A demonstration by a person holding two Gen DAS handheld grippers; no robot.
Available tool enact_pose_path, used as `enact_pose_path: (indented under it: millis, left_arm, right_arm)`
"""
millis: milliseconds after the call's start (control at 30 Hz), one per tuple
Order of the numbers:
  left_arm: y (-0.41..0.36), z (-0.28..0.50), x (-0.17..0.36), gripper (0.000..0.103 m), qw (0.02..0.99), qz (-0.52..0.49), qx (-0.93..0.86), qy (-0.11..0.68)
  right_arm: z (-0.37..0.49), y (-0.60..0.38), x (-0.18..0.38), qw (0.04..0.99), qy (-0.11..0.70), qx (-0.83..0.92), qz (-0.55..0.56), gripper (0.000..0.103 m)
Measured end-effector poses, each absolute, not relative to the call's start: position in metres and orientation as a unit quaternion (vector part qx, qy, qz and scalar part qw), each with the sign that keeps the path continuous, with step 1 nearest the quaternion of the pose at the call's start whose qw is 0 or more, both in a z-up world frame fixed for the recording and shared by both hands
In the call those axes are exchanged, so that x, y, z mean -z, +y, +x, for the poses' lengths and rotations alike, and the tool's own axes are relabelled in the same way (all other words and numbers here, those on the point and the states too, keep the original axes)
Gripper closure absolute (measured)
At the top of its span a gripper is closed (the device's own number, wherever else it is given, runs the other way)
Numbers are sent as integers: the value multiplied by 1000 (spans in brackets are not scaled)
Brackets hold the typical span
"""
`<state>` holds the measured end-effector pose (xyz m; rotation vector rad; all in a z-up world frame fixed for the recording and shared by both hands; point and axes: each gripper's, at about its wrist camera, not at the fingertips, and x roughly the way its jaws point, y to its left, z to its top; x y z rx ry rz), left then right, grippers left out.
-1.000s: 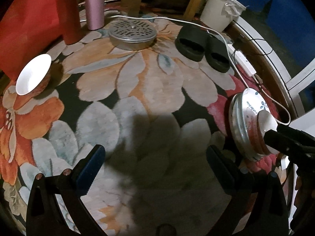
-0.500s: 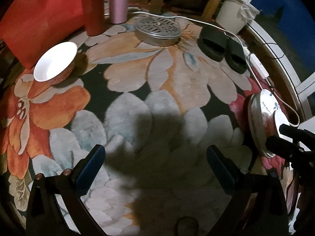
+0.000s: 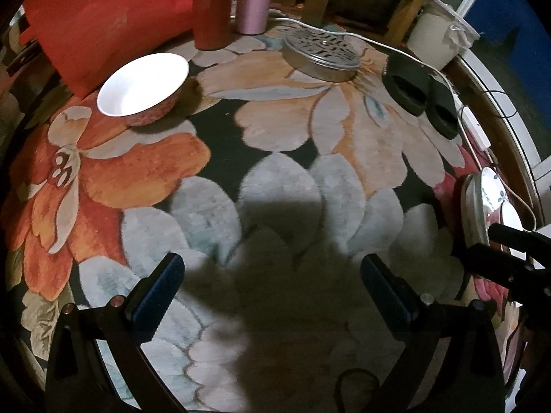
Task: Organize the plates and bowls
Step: 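Move the right tool to the remaining brown-outside bowl by the red bag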
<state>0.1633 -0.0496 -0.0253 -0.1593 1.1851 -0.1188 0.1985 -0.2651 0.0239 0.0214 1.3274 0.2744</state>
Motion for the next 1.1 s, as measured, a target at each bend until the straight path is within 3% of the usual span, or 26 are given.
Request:
enact_pose_path:
  millis: [267,367,1100]
  left_arm:
    - [-38,162,31,1,824,-77,43,559]
    - [-35,162,32,1,824,-81,38,560]
    - [7,162,40,1,821,-110,-8,561]
  right_arm:
    - [202,-253,-14,769,623,-141,17,6]
    - [204,-250,-12,767,624,-147,22,0]
    - [218,-209,3,749,636,-185,12,0]
